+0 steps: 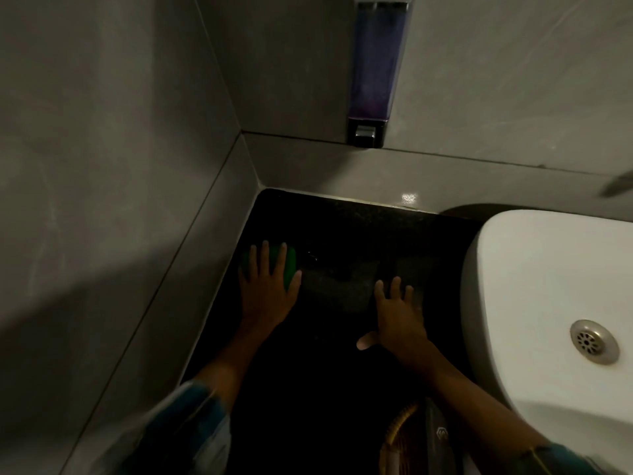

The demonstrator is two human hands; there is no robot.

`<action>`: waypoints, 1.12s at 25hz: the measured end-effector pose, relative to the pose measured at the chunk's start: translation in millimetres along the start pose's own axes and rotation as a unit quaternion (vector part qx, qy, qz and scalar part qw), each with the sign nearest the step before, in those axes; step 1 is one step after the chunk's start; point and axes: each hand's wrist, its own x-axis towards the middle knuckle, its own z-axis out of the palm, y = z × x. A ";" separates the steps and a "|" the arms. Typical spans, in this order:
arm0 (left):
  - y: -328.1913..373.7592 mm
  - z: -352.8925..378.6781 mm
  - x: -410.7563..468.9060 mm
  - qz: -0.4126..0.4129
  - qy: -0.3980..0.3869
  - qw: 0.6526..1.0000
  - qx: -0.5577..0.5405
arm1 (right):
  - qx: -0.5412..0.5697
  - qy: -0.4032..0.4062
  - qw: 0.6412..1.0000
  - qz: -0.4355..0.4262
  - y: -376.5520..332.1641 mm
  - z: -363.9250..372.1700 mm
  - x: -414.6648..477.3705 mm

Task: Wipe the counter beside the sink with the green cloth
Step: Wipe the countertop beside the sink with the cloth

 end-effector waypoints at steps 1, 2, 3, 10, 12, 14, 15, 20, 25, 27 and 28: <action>13.8 -0.5 20.4 0.010 -0.010 1.000 -0.004 | -0.001 0.000 1.000 0.000 -0.2 0.2 0.4; 29.0 1.0 34.8 0.029 -0.024 0.999 -0.001 | -0.004 0.000 1.000 0.002 0.3 0.7 0.7; 44.1 3.0 39.0 0.055 -0.039 0.998 0.010 | -0.008 0.004 1.000 0.005 0.6 1.7 0.7; 13.5 19.5 -76.9 0.079 -0.027 0.996 0.017 | 0.019 0.023 1.000 -0.010 10.8 10.4 5.0; -4.9 14.8 -61.4 0.031 -0.017 0.999 -0.001 | 0.032 0.021 0.999 -0.013 12.5 11.1 9.5; 5.5 10.4 -20.7 0.016 -0.014 1.000 0.006 | 0.033 0.018 0.999 -0.012 12.5 12.0 13.4; 19.7 9.9 3.1 0.025 -0.014 1.000 0.007 | 0.034 0.019 0.999 -0.010 12.1 12.1 13.9; 95.1 25.2 49.3 0.086 -0.055 0.995 0.020 | 0.035 0.044 0.998 0.018 4.9 12.4 5.4; 105.8 -6.2 37.6 0.066 -0.147 0.987 -0.029 | 0.031 0.042 0.999 0.009 -6.7 -4.0 -15.7; 107.2 -25.9 12.0 0.065 -0.145 0.986 -0.051 | 0.077 0.061 0.995 0.001 -9.9 -5.5 -39.0; 106.4 -32.7 -10.3 0.070 -0.132 0.987 -0.065 | 0.108 0.091 0.990 -0.002 -9.3 -5.7 -56.4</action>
